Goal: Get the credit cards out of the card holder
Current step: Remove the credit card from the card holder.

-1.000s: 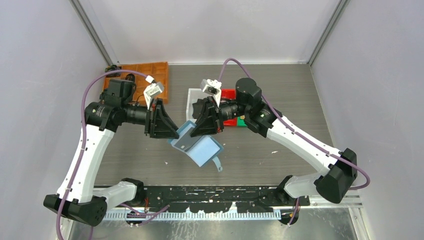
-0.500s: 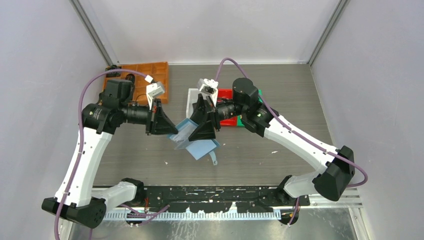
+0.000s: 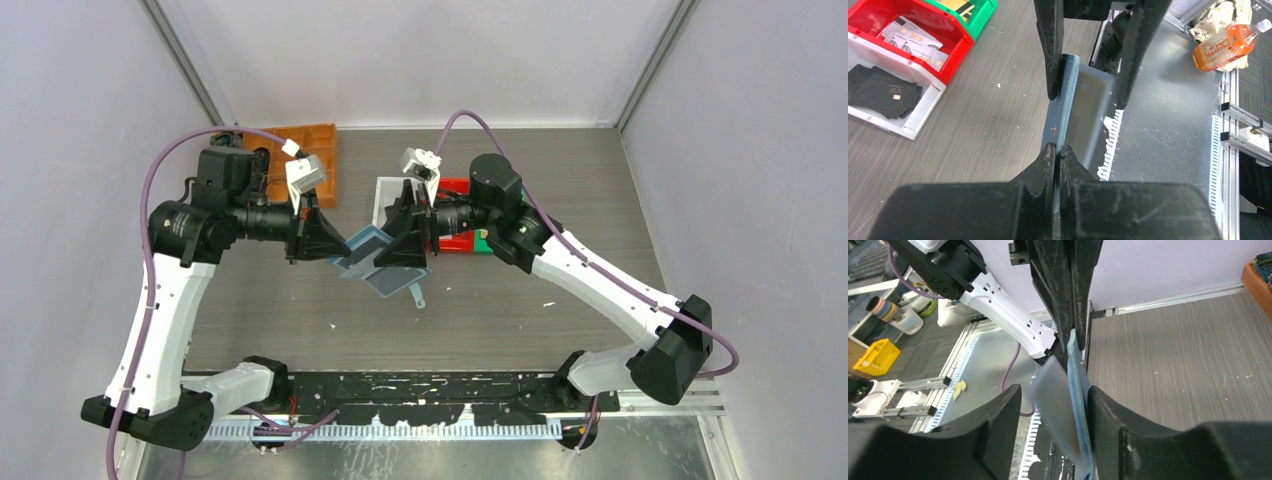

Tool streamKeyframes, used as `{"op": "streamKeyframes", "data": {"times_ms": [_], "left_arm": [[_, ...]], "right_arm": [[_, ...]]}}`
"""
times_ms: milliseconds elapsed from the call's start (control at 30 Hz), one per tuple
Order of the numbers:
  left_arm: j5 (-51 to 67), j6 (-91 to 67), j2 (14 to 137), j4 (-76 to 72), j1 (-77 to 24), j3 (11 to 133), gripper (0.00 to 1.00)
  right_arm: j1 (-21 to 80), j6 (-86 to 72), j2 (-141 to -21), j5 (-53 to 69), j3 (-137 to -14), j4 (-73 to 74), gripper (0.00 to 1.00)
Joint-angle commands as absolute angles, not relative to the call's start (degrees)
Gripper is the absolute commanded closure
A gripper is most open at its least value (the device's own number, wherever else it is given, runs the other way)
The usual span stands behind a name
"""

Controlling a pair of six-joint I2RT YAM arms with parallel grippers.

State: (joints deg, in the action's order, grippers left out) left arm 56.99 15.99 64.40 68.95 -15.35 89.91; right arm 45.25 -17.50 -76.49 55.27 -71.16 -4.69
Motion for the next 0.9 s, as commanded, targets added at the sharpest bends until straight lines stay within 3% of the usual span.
{"op": "streamKeyframes", "data": {"times_ms": [0, 67, 100, 167, 233, 300, 367, 400, 467, 633, 867], "left_arm": [[60.2, 14.6, 64.1, 68.1, -15.3, 92.0, 1.00], [62.7, 12.2, 64.1, 66.8, -15.3, 91.1, 1.00], [64.1, 10.8, 64.2, 65.8, -15.3, 90.3, 1.00], [65.6, 7.9, 63.9, 63.9, -15.3, 88.5, 1.00], [65.4, 7.6, 63.4, 63.2, -15.3, 87.0, 0.92], [65.6, 7.7, 63.1, 63.8, -15.3, 86.0, 0.74], [67.6, 7.8, 62.7, 64.6, -15.3, 84.9, 0.34], [68.6, 7.6, 62.4, 64.6, -15.3, 84.2, 0.24], [70.0, 7.1, 61.6, 64.7, -15.3, 83.5, 0.18], [71.4, 5.2, 60.8, 63.4, -15.3, 80.5, 0.20], [71.4, 1.6, 61.2, 59.3, -15.3, 77.9, 0.51]], "right_arm": [[45.0, -17.6, -74.5, 53.9, -73.7, -4.6, 0.59], [44.9, -18.1, -75.4, 53.7, -74.7, -3.4, 0.86], [45.0, -18.4, -76.0, 53.8, -75.4, -2.7, 0.94], [44.9, -19.3, -76.5, 54.8, -76.3, -2.4, 0.99], [44.9, -20.4, -76.3, 55.1, -76.3, -3.3, 0.99], [44.9, -20.8, -75.9, 54.9, -76.3, -3.8, 0.99], [44.9, -21.1, -75.7, 54.8, -76.4, -3.7, 0.99], [45.0, -21.2, -75.7, 54.8, -76.6, -3.6, 0.99], [45.0, -21.4, -75.9, 55.0, -77.3, -2.6, 0.99], [45.1, -23.9, -78.1, 56.1, -80.0, -1.0, 0.99], [47.4, -22.0, -82.7, 59.5, -85.7, 6.9, 0.99]]}}
